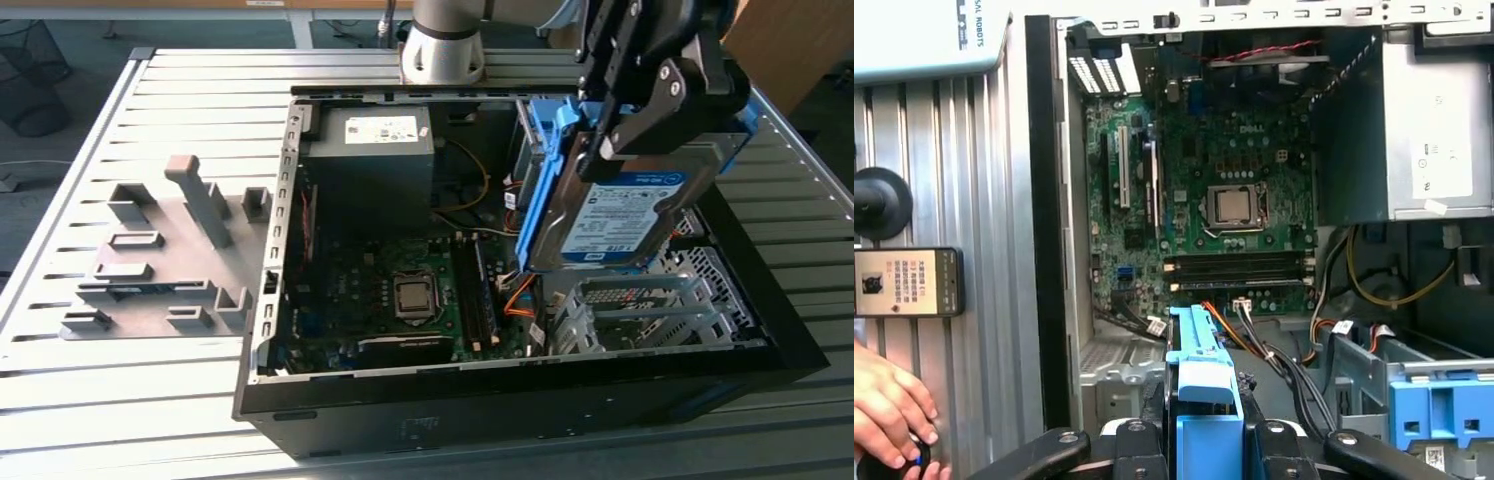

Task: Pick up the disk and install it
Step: 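Insert the disk into the insertion slot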

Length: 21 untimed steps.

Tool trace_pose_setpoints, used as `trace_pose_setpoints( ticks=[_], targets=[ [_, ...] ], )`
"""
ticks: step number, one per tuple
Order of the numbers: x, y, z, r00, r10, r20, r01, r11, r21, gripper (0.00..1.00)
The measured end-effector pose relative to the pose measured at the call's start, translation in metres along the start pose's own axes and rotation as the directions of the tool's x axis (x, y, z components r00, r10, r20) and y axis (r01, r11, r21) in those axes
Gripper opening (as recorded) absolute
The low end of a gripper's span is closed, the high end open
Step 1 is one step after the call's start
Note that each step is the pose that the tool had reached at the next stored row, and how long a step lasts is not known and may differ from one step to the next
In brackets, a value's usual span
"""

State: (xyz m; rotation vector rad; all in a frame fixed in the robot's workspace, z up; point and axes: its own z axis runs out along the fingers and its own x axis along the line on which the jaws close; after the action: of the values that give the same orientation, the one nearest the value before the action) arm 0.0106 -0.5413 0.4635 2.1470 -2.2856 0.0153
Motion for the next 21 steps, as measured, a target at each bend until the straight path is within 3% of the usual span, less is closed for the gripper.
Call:
trace_pose_setpoints(
  ticks=[6,14,21],
  targets=[
    [0.0094,-0.0095,0.0027,1.0,0.0,-0.0001,0.0,1.0,-0.0007,0.36],
    [0.01,-0.0418,0.0076,1.0,0.0,-0.0003,0.0,1.0,-0.0035,0.36],
    [0.01,-0.0516,0.0139,1.0,-0.001,-0.0003,0.001,1.0,-0.0035,0.36]
  ],
)
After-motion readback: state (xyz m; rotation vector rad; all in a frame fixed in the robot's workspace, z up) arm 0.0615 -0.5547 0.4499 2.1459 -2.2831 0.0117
